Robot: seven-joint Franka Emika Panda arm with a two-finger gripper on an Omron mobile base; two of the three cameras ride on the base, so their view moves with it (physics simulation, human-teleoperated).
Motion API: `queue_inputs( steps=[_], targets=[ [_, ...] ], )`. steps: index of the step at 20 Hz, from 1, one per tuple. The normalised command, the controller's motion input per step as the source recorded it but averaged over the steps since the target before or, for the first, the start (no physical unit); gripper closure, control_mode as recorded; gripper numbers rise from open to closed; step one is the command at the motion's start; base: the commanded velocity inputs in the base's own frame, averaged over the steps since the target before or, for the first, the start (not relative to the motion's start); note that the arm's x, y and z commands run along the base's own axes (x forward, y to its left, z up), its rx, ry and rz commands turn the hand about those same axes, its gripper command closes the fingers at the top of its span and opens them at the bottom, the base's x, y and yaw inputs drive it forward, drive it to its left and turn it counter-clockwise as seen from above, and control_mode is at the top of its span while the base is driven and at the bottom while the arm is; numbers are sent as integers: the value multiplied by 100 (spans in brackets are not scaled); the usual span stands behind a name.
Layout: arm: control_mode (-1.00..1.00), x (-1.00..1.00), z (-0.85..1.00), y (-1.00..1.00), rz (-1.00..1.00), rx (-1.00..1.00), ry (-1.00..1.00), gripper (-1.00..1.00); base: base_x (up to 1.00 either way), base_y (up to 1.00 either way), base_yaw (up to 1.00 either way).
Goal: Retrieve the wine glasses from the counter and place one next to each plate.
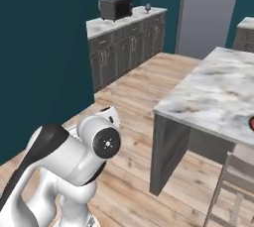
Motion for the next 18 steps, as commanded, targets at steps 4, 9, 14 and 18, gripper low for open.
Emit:
queue_inputs(
  steps=[4, 9, 14, 18],
  targets=[
    [100, 0, 0, 0, 0, 0, 0, -100, 100, 61, -1],
    [100, 0, 0, 0, 0, 0, 0, -100, 100, 60, -6],
    [100, 0, 0, 0, 0, 0, 0, -100, 100, 28, -7],
    [100, 0, 0, 0, 0, 0, 0, -100, 100, 17, -27]
  ],
)
